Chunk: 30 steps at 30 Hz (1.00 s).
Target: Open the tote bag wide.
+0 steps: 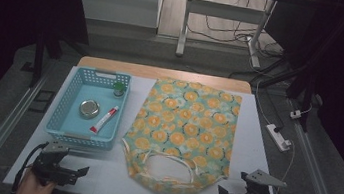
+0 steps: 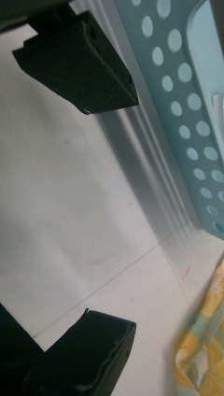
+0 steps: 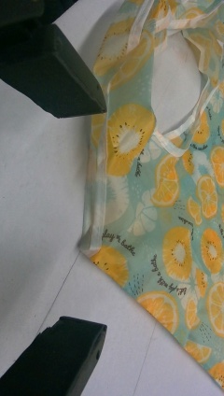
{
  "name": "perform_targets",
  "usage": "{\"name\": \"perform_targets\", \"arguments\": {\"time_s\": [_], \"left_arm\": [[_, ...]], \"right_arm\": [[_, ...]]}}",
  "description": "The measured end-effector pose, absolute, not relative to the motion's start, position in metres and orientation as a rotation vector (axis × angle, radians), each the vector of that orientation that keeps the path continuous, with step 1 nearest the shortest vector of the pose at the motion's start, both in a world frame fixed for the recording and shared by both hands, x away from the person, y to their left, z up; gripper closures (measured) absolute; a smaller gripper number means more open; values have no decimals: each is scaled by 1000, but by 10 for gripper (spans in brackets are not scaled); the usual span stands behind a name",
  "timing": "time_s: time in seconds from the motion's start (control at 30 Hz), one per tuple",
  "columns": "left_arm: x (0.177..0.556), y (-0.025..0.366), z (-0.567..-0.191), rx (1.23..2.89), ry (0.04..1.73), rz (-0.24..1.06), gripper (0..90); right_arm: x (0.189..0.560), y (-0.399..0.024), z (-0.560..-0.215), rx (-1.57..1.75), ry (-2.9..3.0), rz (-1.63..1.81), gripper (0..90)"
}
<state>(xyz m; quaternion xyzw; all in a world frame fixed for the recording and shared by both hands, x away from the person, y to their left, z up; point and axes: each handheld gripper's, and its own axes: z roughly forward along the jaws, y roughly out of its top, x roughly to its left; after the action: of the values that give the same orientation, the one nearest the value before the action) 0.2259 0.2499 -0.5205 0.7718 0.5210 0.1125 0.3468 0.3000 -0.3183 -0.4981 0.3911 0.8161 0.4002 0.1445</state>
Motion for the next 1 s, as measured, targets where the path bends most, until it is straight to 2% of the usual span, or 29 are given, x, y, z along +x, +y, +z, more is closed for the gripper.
{"name": "perform_targets", "arguments": {"time_s": [0.27,1.0], "left_arm": [[226,247,-522,2039,1337,288,0],[228,249,-522,2003,1246,192,2]], "right_arm": [[301,-317,-498,1123,2363,1156,0],[302,-300,-488,1002,2410,1165,0]]}}
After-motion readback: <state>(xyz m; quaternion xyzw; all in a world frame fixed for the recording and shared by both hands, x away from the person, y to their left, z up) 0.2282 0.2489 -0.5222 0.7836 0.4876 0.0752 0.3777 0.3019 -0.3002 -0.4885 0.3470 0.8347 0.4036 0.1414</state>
